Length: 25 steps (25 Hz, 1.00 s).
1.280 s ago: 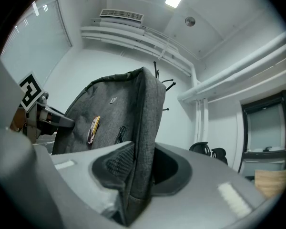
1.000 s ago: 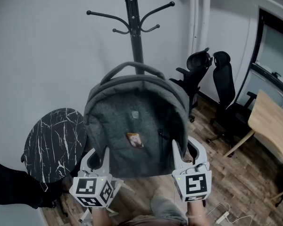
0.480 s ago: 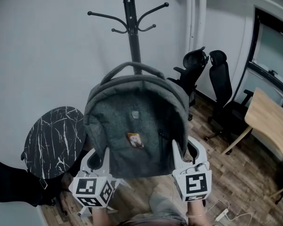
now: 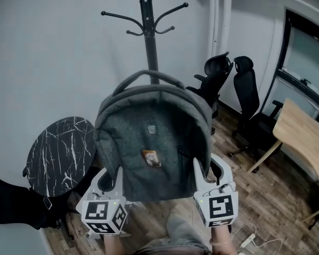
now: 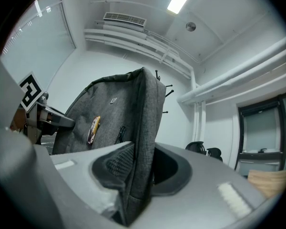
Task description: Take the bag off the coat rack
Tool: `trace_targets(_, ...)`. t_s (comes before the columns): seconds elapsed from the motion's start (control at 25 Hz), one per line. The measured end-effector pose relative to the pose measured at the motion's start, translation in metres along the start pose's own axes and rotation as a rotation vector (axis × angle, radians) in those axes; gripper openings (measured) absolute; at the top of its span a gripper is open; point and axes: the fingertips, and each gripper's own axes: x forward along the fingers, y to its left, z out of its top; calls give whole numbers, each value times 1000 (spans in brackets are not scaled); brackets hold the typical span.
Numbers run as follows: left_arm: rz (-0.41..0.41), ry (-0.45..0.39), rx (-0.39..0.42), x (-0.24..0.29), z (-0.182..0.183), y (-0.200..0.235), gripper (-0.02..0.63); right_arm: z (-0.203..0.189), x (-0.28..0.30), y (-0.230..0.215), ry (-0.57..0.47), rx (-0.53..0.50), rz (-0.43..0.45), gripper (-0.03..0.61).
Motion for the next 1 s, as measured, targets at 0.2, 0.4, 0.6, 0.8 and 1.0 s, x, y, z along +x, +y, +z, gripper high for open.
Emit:
trace_targets(0.2, 1, 0, 1, -13, -5, -1, 69, -3, -12, 7, 2, 2, 2, 100)
trace_targets(0.4, -3, -1, 0, -23, -5, -7, 69, -2, -25, 8, 2, 4, -2, 100)
trace_targets(0.6, -9, -1, -3, -32, -9, -9, 69, -4, -34, 11, 9, -3, -7, 100)
trace_targets(0.8, -11, 5, -15, -42, -14, -5, 69, -3, -39, 21, 16, -11, -3, 100)
trace_targets(1.0, -7, 3, -25, -48, -12, -7, 69, 2, -45, 21, 22, -20, 3, 99)
